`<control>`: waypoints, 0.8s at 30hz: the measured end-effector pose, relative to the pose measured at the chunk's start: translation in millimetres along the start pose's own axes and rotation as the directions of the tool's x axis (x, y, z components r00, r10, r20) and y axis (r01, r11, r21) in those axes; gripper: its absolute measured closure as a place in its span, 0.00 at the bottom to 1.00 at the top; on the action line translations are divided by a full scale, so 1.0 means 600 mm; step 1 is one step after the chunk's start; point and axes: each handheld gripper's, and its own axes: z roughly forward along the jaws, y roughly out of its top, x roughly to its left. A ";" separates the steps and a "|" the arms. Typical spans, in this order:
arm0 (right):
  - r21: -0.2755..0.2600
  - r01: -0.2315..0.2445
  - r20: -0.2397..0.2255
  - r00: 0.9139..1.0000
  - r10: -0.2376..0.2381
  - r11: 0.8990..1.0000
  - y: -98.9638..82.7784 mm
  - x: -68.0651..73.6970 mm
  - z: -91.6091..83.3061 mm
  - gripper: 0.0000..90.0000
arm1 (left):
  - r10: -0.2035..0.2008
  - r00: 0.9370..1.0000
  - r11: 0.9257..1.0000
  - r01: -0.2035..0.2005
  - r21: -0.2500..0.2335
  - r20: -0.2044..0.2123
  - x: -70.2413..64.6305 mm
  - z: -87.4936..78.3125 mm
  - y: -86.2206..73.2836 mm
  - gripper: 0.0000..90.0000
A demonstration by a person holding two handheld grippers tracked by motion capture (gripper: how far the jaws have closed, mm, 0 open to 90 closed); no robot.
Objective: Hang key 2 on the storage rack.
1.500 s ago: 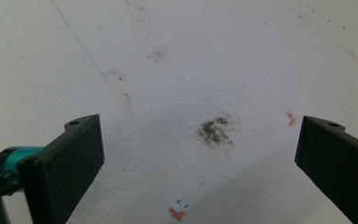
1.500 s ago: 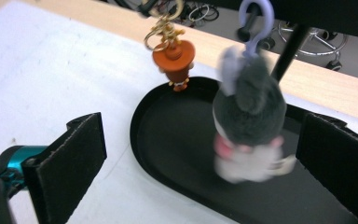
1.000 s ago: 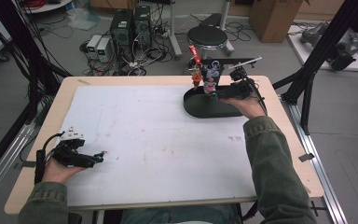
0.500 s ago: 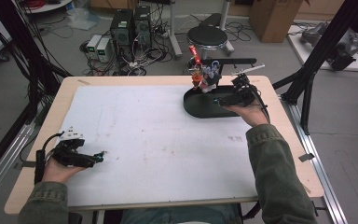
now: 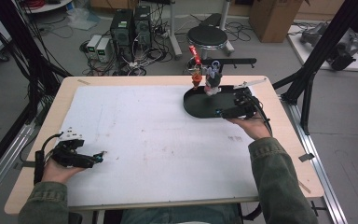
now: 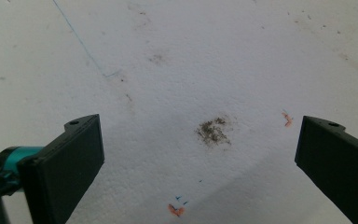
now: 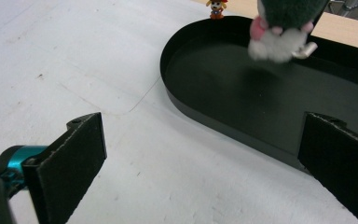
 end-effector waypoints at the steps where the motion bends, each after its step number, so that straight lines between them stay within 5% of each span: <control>1: 0.001 0.001 0.000 1.000 -0.001 1.000 -0.003 0.001 -0.001 0.01 | 0.000 1.000 1.000 0.000 0.000 0.000 0.000 0.000 0.000 0.02; 24: -0.086 -0.020 -0.011 1.000 0.019 0.996 -0.100 -0.005 -0.017 0.01 | -0.009 1.000 1.000 0.009 0.000 0.020 -0.005 -0.002 -0.007 0.02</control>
